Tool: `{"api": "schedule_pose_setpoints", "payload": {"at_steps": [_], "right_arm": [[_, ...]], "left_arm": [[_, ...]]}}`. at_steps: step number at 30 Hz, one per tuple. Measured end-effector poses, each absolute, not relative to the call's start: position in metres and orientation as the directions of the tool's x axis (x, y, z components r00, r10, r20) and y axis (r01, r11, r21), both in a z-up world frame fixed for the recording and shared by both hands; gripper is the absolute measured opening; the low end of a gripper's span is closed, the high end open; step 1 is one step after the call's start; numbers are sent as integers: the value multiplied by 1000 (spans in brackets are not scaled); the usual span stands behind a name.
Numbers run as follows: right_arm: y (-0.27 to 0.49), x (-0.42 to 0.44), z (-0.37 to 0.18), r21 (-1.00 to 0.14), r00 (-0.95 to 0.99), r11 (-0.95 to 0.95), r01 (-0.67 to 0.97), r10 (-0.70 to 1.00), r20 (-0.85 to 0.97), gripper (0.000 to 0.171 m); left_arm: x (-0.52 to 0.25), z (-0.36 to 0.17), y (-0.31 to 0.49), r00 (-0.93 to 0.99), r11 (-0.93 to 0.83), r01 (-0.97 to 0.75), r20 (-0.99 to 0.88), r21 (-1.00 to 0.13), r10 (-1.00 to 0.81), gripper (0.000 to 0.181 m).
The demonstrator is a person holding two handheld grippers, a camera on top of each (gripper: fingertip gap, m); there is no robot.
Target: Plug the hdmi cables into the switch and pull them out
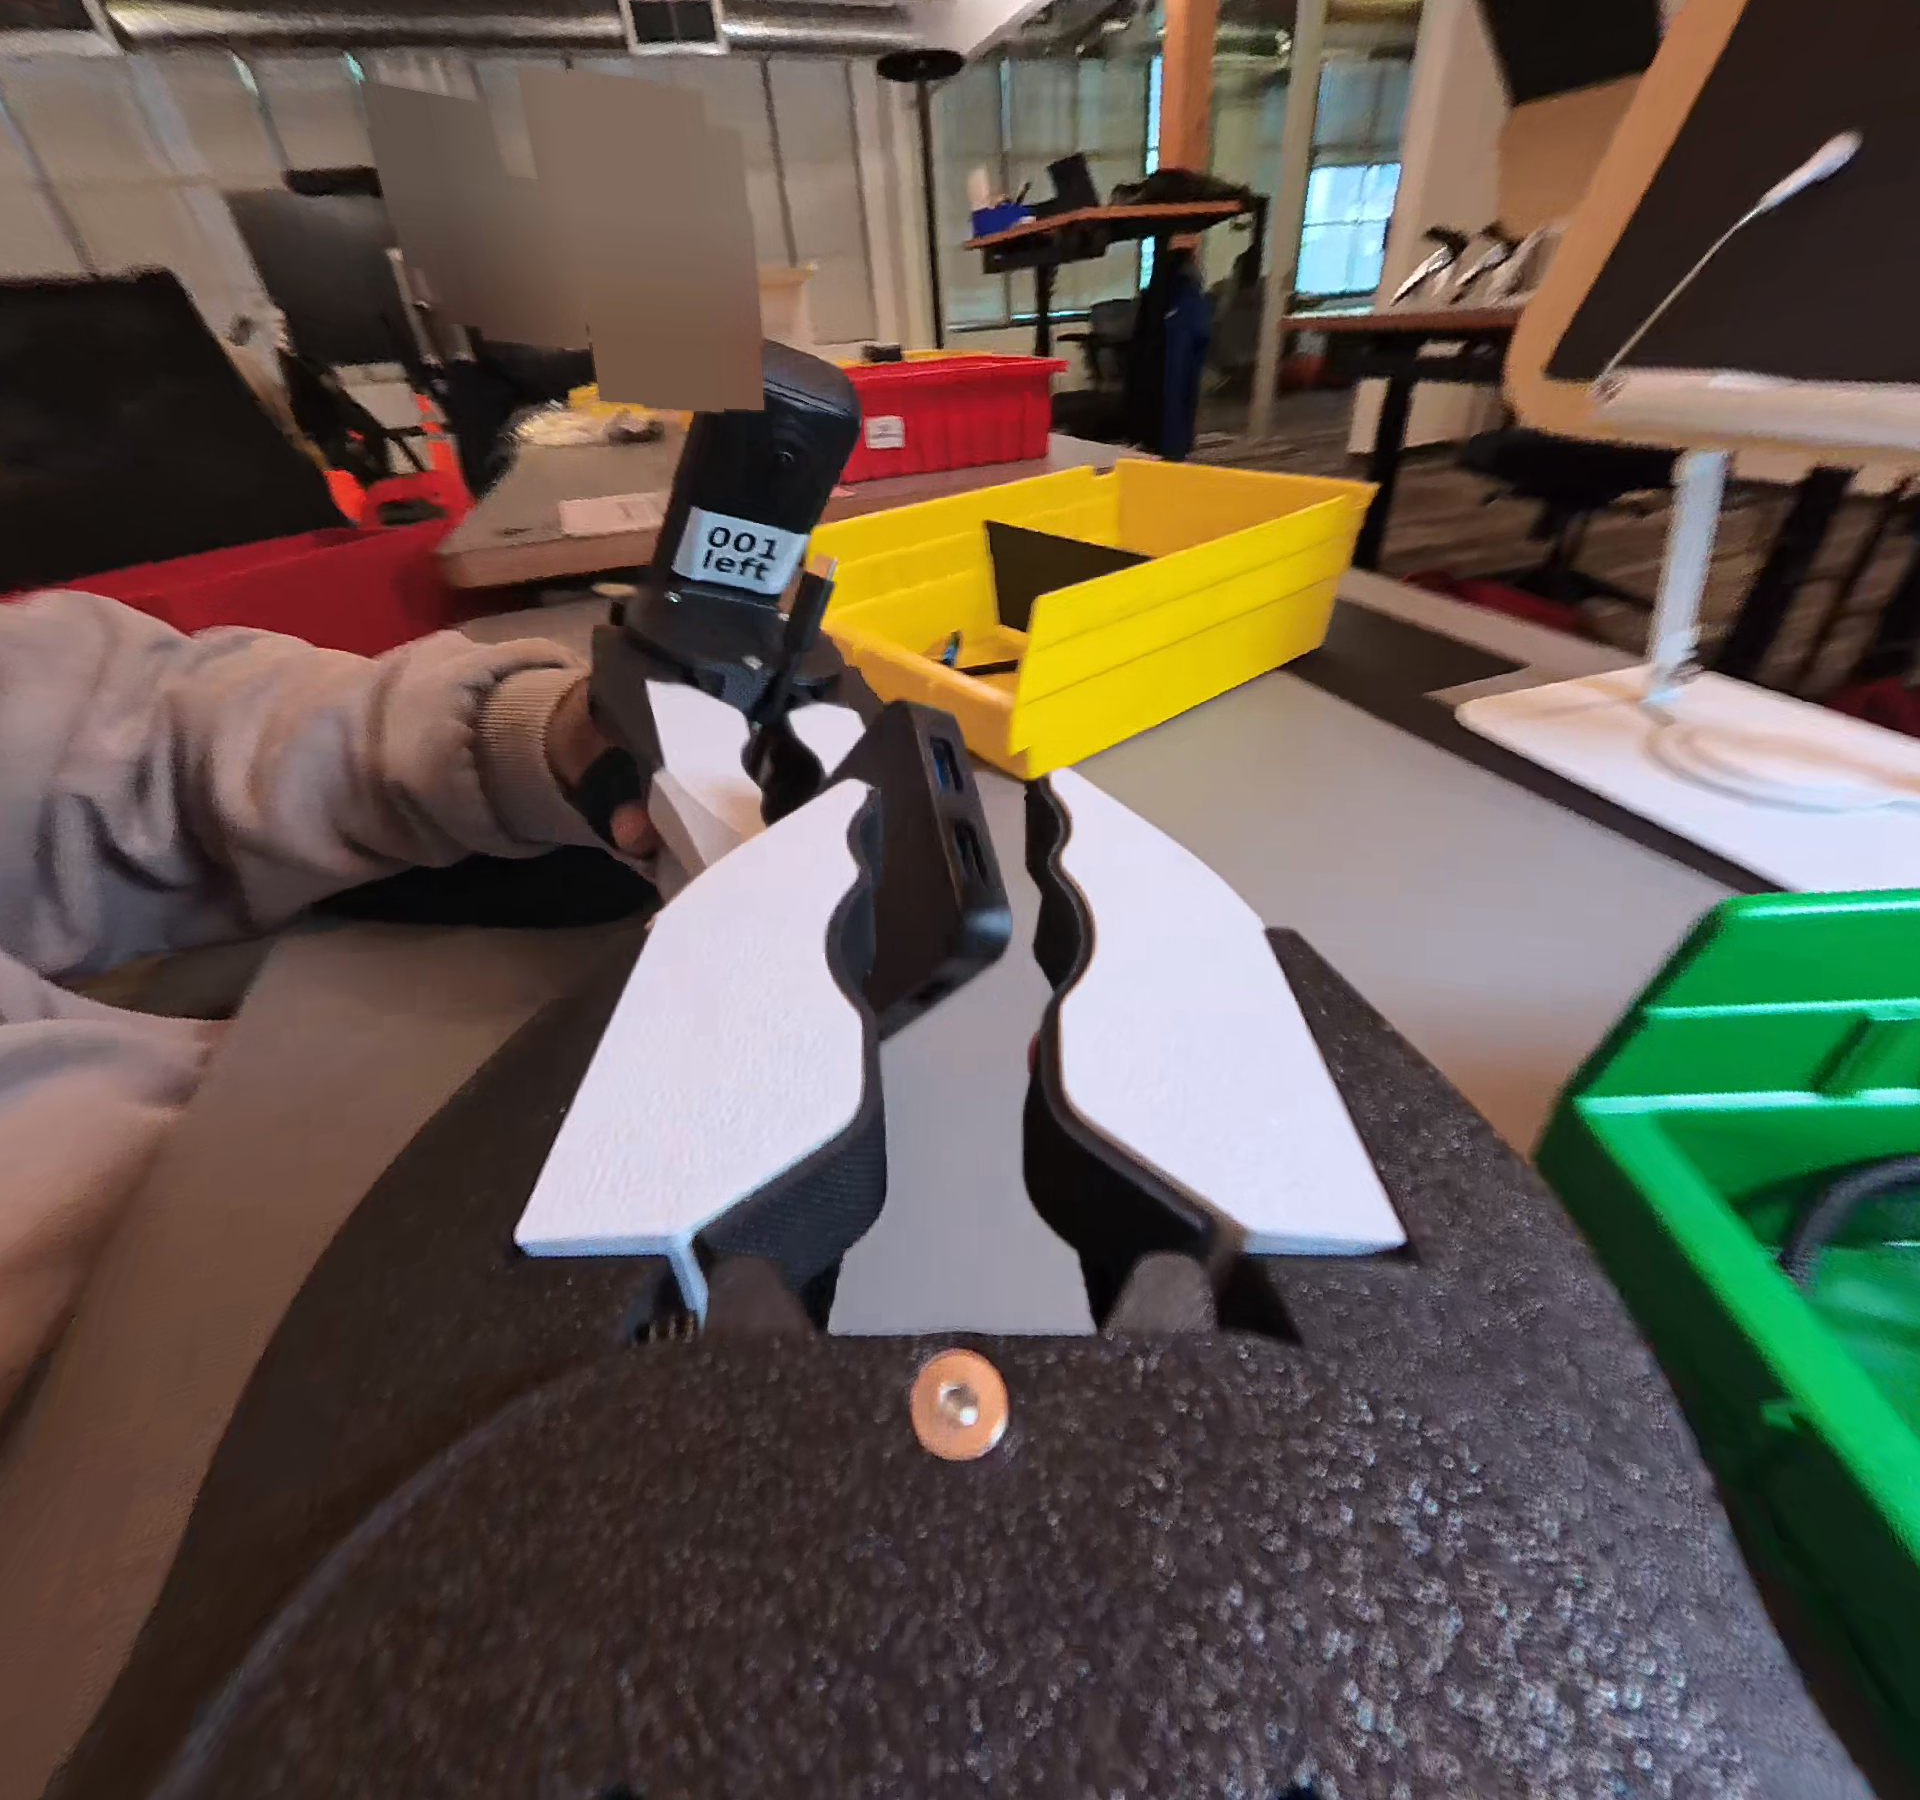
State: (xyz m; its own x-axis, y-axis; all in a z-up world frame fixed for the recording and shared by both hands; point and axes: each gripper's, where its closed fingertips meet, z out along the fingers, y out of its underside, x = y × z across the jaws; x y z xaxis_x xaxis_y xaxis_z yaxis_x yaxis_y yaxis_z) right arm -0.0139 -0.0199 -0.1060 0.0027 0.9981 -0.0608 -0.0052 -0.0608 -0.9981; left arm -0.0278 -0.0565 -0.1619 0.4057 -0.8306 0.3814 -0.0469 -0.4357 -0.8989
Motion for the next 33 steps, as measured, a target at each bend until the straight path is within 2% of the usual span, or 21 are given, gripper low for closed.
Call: {"api": "schedule_pose_setpoints", "payload": {"at_steps": [3,5,7,9,13,15,16,17,18,19,23,27,29,31,33], "right_arm": [[-14,-10,-113,-966,109,234,108,963,245,36],[-14,-12,-128,-828,130,502,251,830,543,44],[-16,-18,-146,-631,83,679,375,653,752,52],[-18,-25,-160,-464,29,765,447,506,862,64],[-15,-36,-162,-216,21,834,507,239,971,63],[-18,-38,-158,-146,30,851,505,151,988,42],[-19,-37,-157,-149,29,850,505,156,987,31],[-19,-36,-158,-184,27,842,508,198,980,17],[-18,-34,-157,-245,40,829,503,261,965,14],[-15,-32,-156,-322,63,805,499,337,939,14],[-2,-16,-142,-651,183,649,394,639,748,14],[-3,-4,-117,-939,208,329,98,916,342,14],[-9,-2,-104,-985,124,170,-32,979,165,14],[-20,-2,-101,-991,38,110,-81,994,107,14],[-39,-8,-104,-994,-73,72,-84,994,79,14]], "left_arm": [[-40,-155,-46,404,-516,79,501,-853,-766,15],[-47,-154,-41,378,-587,157,598,-794,-707,14],[-49,-156,-41,319,-656,198,681,-728,-659,14],[-49,-160,-40,312,-682,212,710,-700,-631,14],[-31,-160,-53,237,-748,203,773,-631,-588,14],[-16,-160,-64,227,-755,174,772,-632,-593,15],[-10,-159,-70,214,-756,162,771,-634,-600,17],[-6,-155,-74,188,-755,157,770,-637,-610,29],[-4,-149,-77,170,-738,156,754,-657,-635,41],[-5,-142,-79,161,-703,155,720,-694,-675,47],[-31,-89,-80,164,-424,268,474,-865,-865,47],[-59,-86,-74,396,-45,125,91,-991,-914,45],[-60,-100,-68,446,-18,34,31,-999,-894,41],[-53,-124,-61,485,-37,-93,-12,-995,-874,42],[-40,-137,-62,483,-24,-147,-51,-989,-874,42]]}}
